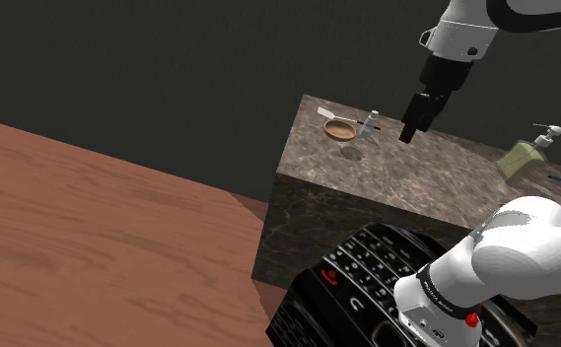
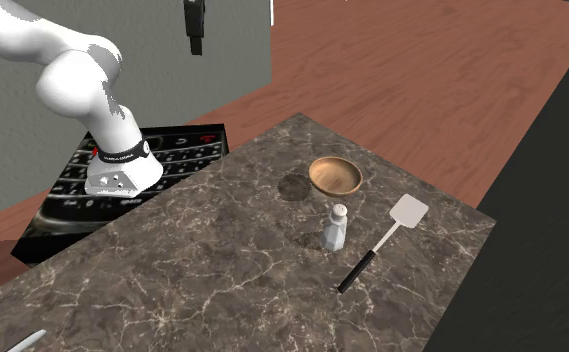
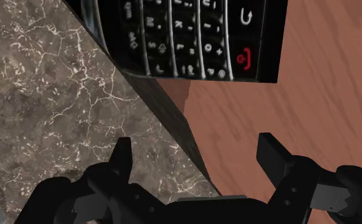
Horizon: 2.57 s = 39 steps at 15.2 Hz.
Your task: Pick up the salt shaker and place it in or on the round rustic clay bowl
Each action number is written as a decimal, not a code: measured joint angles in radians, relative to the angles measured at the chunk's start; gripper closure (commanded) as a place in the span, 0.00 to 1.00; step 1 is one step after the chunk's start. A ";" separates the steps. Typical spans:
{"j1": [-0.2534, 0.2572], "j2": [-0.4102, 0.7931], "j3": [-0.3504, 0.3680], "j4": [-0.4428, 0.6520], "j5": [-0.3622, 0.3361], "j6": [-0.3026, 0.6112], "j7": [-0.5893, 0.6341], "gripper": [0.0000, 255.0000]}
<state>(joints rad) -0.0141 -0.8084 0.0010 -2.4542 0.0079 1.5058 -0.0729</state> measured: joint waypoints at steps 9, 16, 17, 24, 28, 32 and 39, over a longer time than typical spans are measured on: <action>-0.043 0.152 -0.116 0.001 -0.104 0.182 -0.141 0.00; -0.072 0.332 -0.221 0.055 -0.162 0.348 -0.271 0.00; -0.076 0.359 -0.236 0.066 -0.168 0.371 -0.292 0.00; -0.092 0.597 -0.336 0.214 -0.155 0.504 -0.444 0.00; -0.106 0.741 -0.380 0.311 -0.112 0.569 -0.537 0.00; -0.125 0.892 -0.401 0.447 -0.046 0.597 -0.626 0.00; -0.176 1.085 -0.404 0.609 0.044 0.638 -0.731 0.00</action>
<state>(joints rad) -0.1905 0.2765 -0.4028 -1.8452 0.0524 2.1438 -0.8037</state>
